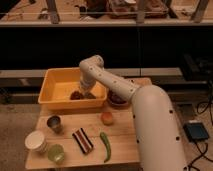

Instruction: Wipe tray with towel

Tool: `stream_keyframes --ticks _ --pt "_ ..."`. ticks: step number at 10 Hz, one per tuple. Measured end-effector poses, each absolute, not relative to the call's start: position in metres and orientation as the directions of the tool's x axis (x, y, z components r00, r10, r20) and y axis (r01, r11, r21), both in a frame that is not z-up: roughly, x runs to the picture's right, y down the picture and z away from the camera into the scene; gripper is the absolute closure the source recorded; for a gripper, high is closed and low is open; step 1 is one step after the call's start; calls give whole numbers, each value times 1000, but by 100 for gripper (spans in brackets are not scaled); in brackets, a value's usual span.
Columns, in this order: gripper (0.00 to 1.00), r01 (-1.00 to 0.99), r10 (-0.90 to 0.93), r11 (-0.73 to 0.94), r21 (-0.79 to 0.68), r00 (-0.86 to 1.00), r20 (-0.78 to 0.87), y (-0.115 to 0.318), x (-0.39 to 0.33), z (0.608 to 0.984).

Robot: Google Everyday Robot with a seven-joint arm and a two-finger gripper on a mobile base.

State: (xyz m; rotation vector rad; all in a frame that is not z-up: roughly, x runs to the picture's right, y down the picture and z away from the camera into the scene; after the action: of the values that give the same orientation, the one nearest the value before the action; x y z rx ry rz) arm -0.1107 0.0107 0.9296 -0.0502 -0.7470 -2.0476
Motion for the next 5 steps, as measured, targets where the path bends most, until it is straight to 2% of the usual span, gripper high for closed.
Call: stream_keyframes --ticks 2,5 --pt "100 811 -773 -354 465 -534 342 7 -93 938" --pt "100 846 -802 -324 424 -483 351 -22 -79 962"
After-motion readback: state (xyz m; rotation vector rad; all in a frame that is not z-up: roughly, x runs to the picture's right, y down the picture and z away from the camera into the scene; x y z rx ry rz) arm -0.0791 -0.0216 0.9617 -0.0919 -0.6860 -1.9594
